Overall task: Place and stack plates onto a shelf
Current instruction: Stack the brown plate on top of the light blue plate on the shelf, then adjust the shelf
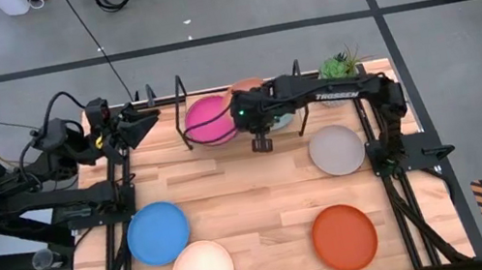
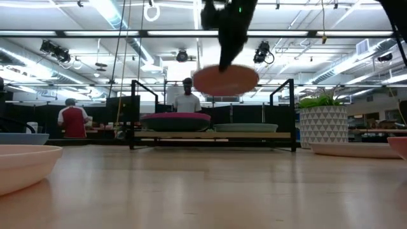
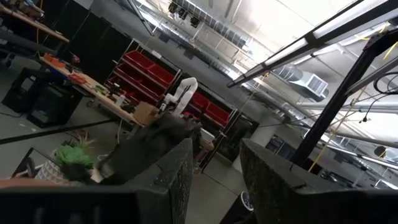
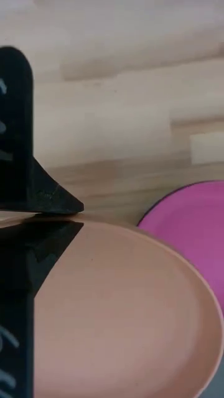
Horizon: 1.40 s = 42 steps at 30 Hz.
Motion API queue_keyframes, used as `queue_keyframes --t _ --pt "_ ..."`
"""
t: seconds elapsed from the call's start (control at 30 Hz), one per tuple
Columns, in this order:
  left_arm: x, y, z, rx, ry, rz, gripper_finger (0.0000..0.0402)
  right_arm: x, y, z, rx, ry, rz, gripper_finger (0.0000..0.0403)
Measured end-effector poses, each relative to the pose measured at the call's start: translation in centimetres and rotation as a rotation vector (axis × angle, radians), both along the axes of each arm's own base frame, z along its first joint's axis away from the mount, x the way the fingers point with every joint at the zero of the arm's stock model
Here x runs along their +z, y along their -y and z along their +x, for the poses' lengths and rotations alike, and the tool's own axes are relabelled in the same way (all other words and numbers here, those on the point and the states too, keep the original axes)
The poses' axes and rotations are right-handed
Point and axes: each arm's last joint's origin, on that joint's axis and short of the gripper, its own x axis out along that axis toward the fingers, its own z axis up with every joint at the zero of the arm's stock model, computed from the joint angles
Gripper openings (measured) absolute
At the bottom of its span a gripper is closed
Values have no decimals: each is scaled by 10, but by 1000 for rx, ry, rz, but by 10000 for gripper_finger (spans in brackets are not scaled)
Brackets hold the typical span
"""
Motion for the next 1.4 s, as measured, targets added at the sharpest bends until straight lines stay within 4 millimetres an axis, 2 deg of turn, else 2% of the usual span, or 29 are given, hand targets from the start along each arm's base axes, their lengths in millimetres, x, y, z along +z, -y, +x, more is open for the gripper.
queue_keyframes --t 0.13,0.3,0.5,0.73,0.9,1.17,1.3,1.4 --pt "0 0 0 -1 -3 -3 141 -39 11 -1 -42 -41 -28 21" --pt "-1 0 0 -10 -6 -20 141 -69 32 -11 -135 -75 -9 21" --pt "-3 0 1 -10 -28 -23 141 -85 48 -21 -188 -39 54 21" --pt "-14 -2 3 27 -138 -50 141 -97 48 -27 -239 -52 180 50" --pt "-37 -6 4 169 -369 -113 145 -86 47 -26 -248 -39 222 80" --pt "-81 -11 -12 469 -756 -319 166 -36 44 -34 -236 97 192 108" --pt "-102 -15 -9 425 -802 -397 176 -7 43 -40 -230 205 159 110" --pt "-124 -19 1 379 -802 -433 183 7 42 -45 -236 248 112 110"
